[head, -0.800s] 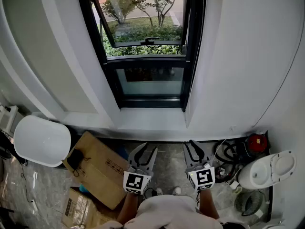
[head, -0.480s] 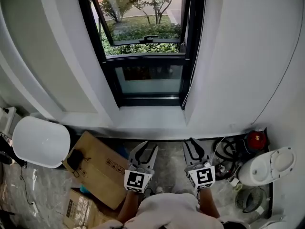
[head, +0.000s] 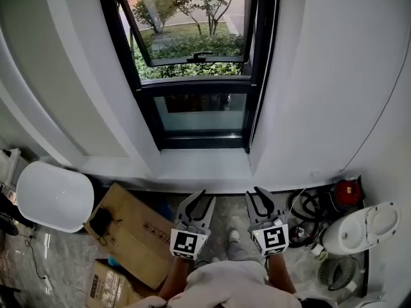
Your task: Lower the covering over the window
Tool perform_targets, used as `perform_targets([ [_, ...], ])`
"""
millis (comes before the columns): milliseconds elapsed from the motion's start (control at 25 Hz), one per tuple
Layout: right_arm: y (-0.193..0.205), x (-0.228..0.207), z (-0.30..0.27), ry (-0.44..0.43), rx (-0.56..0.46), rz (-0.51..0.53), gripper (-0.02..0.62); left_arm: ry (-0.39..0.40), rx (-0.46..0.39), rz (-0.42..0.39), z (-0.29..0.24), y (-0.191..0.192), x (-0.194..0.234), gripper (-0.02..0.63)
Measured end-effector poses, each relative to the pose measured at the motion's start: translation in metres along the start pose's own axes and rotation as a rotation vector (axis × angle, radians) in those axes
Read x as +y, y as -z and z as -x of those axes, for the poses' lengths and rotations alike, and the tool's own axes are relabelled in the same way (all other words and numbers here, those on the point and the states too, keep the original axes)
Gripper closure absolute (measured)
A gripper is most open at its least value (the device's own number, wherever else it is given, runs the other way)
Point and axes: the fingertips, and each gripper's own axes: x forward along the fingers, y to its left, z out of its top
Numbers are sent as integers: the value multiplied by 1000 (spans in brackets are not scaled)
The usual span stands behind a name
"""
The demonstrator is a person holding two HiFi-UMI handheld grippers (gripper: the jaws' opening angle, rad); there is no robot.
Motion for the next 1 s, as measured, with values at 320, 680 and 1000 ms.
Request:
perform_targets([
  [320, 8, -33, -49, -30, 0, -1, 512, -27, 11, -2, -48, 10, 18, 497],
  [680, 10, -79, -96, -54, 7, 1, 512, -49, 21, -2, -109, 11, 31, 503],
  [1000, 21, -120, -120, -74, 18, -19, 512, -67, 37, 2, -158, 16, 30, 508],
])
